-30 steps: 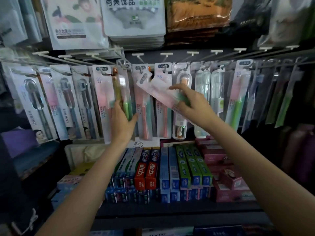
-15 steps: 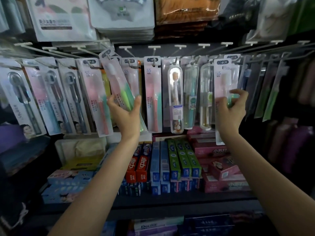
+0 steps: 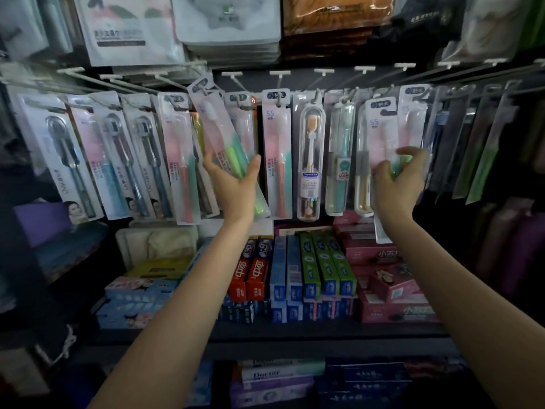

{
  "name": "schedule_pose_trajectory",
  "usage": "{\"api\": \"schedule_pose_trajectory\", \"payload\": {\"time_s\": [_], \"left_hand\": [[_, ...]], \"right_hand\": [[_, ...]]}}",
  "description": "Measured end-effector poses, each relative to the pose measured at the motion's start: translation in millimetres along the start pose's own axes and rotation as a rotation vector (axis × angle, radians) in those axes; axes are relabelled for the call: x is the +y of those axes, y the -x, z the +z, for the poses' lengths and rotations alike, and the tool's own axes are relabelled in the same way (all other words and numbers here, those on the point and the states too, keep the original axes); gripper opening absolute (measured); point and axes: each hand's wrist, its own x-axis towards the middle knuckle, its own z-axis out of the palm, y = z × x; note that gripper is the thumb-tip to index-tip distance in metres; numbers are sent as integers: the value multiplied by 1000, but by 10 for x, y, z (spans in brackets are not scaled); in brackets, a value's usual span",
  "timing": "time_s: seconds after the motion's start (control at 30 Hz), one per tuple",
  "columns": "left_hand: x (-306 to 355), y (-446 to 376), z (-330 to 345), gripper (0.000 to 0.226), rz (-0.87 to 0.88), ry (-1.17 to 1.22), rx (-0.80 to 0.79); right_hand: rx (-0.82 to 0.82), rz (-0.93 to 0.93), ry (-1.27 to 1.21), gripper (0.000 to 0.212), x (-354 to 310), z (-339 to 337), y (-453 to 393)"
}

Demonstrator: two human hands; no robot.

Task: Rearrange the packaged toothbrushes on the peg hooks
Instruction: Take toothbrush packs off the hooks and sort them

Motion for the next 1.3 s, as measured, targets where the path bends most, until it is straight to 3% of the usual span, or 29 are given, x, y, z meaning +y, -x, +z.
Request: {"api": "schedule_pose_trajectory", "payload": {"time_s": [0.33, 0.57, 0.73, 0.87, 1.13, 1.3], "left_hand": [[58, 33, -31, 66, 35, 11, 98], [176, 75, 91, 69, -118, 187, 96], [165, 59, -3, 68, -129, 143, 92], [324, -13, 99, 69, -273, 270, 83], [98, -67, -132, 72, -112, -3, 10], [173, -66, -32, 71, -237, 201, -1]], "right_hand": [[-124, -64, 0, 25, 27, 90, 29], [-140, -74, 9, 24, -4, -16, 45], [-161, -103, 37, 26, -45, 7, 104], [-191, -105, 26, 25, -115, 32, 152], [-213, -114, 31, 24, -163, 42, 161], [-235, -90, -5, 25, -134, 156, 210]]}}
